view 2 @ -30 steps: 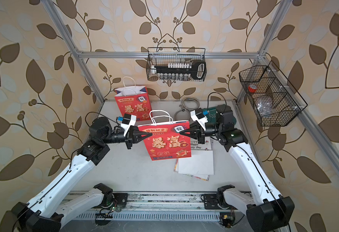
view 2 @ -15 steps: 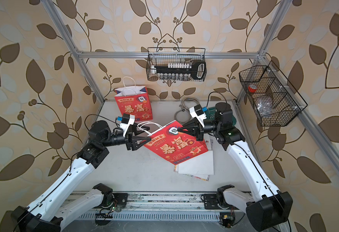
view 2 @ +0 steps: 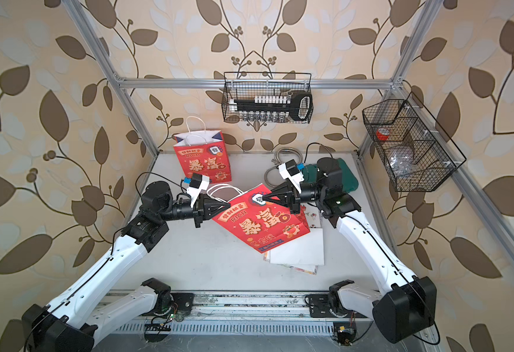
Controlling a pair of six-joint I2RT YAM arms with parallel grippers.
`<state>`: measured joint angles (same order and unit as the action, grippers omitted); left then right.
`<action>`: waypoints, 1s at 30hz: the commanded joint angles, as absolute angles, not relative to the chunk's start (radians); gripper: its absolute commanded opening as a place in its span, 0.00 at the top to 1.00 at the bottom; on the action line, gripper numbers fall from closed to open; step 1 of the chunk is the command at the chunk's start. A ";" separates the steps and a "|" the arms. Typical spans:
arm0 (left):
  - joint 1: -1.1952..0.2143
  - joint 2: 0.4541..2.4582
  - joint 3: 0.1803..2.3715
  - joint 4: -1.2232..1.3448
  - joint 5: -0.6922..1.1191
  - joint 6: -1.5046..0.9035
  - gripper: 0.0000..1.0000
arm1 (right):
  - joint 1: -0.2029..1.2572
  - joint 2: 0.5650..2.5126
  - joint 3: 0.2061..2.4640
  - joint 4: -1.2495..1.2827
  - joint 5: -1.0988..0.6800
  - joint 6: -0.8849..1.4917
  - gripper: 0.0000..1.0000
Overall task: Put away the paper bag
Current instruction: Press the paper bag.
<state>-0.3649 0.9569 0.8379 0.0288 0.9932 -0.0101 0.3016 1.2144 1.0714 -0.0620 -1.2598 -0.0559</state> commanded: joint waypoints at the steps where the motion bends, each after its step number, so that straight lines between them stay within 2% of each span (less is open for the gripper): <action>1: -0.359 0.944 0.938 -0.207 0.990 0.232 1.00 | 0.318 1.241 1.090 -0.264 -1.210 -0.239 0.74; 2: -0.360 0.950 0.970 -0.290 0.979 0.293 1.00 | 0.324 1.251 1.100 -0.318 -1.191 -0.291 0.59; 3: -0.359 0.960 0.998 -0.361 0.971 0.353 1.00 | 0.332 1.262 1.109 -0.372 -1.178 -0.343 0.50; 4: -0.359 0.971 1.022 -0.417 0.966 0.400 1.00 | 0.342 1.272 1.122 -0.414 -1.166 -0.382 0.46; 8: -0.360 1.032 1.111 -0.617 0.946 0.553 1.00 | 0.384 1.327 1.163 -0.480 -1.160 -0.456 0.48; 10: -0.359 1.055 1.146 -0.685 0.935 0.608 1.00 | 0.390 1.352 1.177 -0.476 -1.180 -0.457 0.56; 12: -0.359 1.066 1.169 -0.722 0.913 0.639 1.00 | 0.392 1.367 1.193 -0.483 -1.186 -0.457 0.69; 13: -0.359 1.066 1.173 -0.732 0.904 0.649 1.00 | 0.392 1.367 1.197 -0.487 -1.186 -0.457 0.71; 14: -0.359 1.066 1.180 -0.741 0.891 0.661 1.00 | 0.391 1.368 1.203 -0.494 -1.183 -0.457 0.67; 15: -0.359 1.066 1.185 -0.750 0.881 0.669 1.00 | 0.392 1.366 1.210 -0.505 -1.179 -0.457 0.57; 16: -0.359 1.068 1.190 -0.757 0.872 0.676 1.00 | 0.393 1.362 1.215 -0.516 -1.174 -0.460 0.51; 17: -0.359 1.068 1.194 -0.764 0.866 0.682 1.00 | 0.393 1.356 1.217 -0.526 -1.169 -0.468 0.50; 19: -0.359 1.067 1.201 -0.767 0.871 0.685 1.00 | 0.392 1.345 1.214 -0.533 -1.164 -0.486 0.61; 20: -0.359 1.066 1.202 -0.763 0.879 0.683 1.00 | 0.393 1.345 1.209 -0.533 -1.160 -0.493 0.72; 21: -0.359 1.066 1.205 -0.758 0.887 0.675 1.00 | 0.393 1.350 1.207 -0.534 -1.160 -0.498 0.89; 22: -0.359 1.065 1.205 -0.752 0.893 0.672 1.00 | 0.393 1.358 1.207 -0.542 -1.160 -0.510 1.00; 26: -0.359 1.056 1.216 -0.749 0.901 0.664 1.00 | 0.392 1.374 1.213 -0.584 -1.168 -0.551 1.00; 27: -0.359 1.053 1.221 -0.754 0.900 0.668 1.00 | 0.392 1.366 1.211 -0.585 -1.158 -0.553 0.87; 28: -0.359 1.049 1.225 -0.756 0.902 0.669 1.00 | 0.392 1.357 1.205 -0.585 -1.142 -0.552 0.60; 29: -0.359 1.045 1.229 -0.756 0.903 0.669 1.00 | 0.392 1.346 1.195 -0.582 -1.125 -0.556 0.44; 30: -0.359 1.042 1.234 -0.755 0.908 0.667 1.00 | 0.392 1.334 1.181 -0.578 -1.113 -0.562 0.37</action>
